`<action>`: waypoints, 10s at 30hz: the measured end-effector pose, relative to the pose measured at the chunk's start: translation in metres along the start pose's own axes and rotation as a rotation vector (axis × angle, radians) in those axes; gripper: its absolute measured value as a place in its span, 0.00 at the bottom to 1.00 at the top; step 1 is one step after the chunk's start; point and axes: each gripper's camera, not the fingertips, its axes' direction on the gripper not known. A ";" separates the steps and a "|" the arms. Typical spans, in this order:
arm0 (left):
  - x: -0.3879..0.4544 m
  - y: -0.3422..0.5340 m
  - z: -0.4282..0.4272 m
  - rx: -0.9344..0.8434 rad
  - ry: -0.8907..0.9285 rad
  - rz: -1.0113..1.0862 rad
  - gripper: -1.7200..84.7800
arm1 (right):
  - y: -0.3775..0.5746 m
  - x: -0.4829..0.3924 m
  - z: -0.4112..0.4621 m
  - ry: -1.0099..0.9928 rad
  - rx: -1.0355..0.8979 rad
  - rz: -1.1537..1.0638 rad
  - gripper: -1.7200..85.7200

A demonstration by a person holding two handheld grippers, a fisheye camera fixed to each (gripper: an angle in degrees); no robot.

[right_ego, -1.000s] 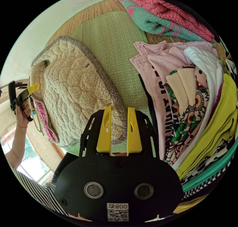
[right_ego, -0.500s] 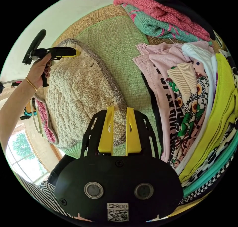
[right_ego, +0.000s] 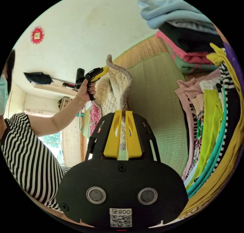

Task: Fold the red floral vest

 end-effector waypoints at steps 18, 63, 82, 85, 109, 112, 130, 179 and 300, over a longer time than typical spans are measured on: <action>-0.150 0.284 -0.175 0.352 -0.098 -0.679 0.10 | 0.035 -0.104 0.316 -0.310 -0.664 -0.192 0.05; -0.093 0.367 -0.214 0.032 -0.723 -0.402 0.02 | -0.072 -0.040 0.395 0.249 -0.540 -0.070 0.14; -0.159 0.379 -0.087 -0.474 -0.398 -0.459 0.02 | -0.030 0.007 0.405 0.098 -0.690 0.114 0.07; -0.160 0.376 -0.091 -0.459 -0.380 -0.461 0.03 | -0.034 0.014 0.402 0.067 -0.674 0.151 0.07; -0.201 0.185 -0.139 -0.067 -0.531 -0.157 0.03 | -0.227 -0.042 0.466 0.303 -0.371 -0.228 0.12; -0.207 0.193 -0.139 -0.090 -0.581 -0.168 0.02 | -0.236 -0.044 0.462 0.246 -0.329 -0.194 0.10; -0.231 0.214 -0.112 -0.066 -0.588 -0.149 0.02 | -0.371 -0.137 0.638 0.533 -0.262 -0.531 0.05; -0.190 0.530 -0.022 -0.204 -0.486 -0.531 0.10 | -0.309 -0.188 0.820 0.310 -0.593 -0.528 0.12; -0.217 0.498 -0.280 0.047 -0.383 -0.482 0.07 | -0.381 -0.111 0.729 -0.008 -0.466 -0.342 0.02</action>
